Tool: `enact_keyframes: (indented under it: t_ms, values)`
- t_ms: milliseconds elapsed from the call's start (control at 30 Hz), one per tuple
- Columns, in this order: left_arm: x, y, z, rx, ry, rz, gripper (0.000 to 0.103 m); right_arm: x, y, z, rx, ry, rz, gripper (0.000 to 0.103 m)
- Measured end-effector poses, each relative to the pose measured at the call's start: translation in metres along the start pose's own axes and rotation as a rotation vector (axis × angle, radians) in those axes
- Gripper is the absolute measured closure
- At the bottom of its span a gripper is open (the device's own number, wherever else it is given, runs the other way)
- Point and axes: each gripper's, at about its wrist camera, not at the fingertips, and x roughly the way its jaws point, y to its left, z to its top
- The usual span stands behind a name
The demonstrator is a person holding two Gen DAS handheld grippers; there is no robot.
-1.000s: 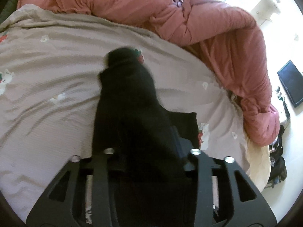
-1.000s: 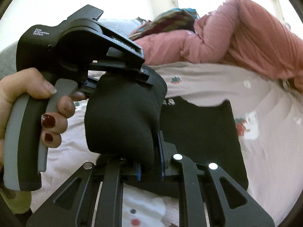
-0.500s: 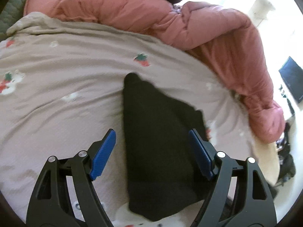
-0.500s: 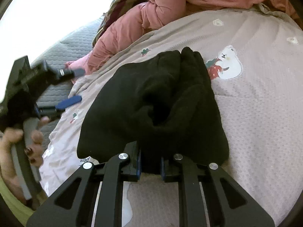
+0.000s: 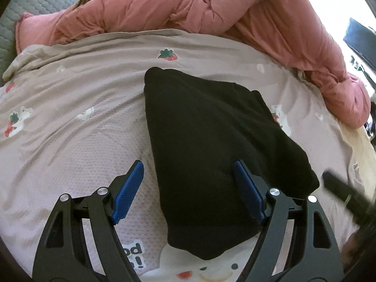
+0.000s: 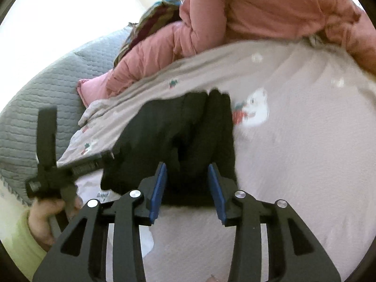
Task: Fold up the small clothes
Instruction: 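Press the folded shirt flat with the right tool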
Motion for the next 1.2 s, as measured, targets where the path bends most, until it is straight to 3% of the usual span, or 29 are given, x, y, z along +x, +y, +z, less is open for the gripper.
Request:
enact_keyframes:
  t_ms: [100, 233, 567, 867, 933, 1000, 1200]
  values:
    - [0.001, 0.005, -0.004, -0.009, -0.004, -0.020, 0.032, 0.008, -0.002, 0.024, -0.002, 0.005, 0.010, 0.066]
    - [0.002, 0.010, -0.007, -0.011, -0.007, -0.046, 0.032, 0.045, -0.008, 0.056, 0.029, 0.077, 0.030, 0.066]
    - [-0.001, 0.013, -0.010, 0.007, -0.013, -0.085, 0.032, 0.121, -0.014, 0.075, 0.097, 0.264, 0.030, 0.064]
    - [-0.001, 0.015, -0.010, -0.006, -0.009, -0.107, 0.031, 0.149, -0.022, 0.080, 0.172, 0.275, 0.058, 0.062]
    - [0.000, 0.015, -0.010, -0.010, -0.008, -0.107, 0.031, 0.151, -0.022, 0.081, 0.177, 0.273, 0.079, 0.076]
    - [0.000, 0.015, -0.010, -0.013, -0.007, -0.108, 0.031, 0.150, -0.019, 0.081, 0.160, 0.269, 0.095, 0.084]
    - [-0.002, 0.017, -0.013, -0.028, 0.001, -0.135, 0.031, 0.124, -0.009, 0.085, 0.074, 0.166, 0.113, 0.089]
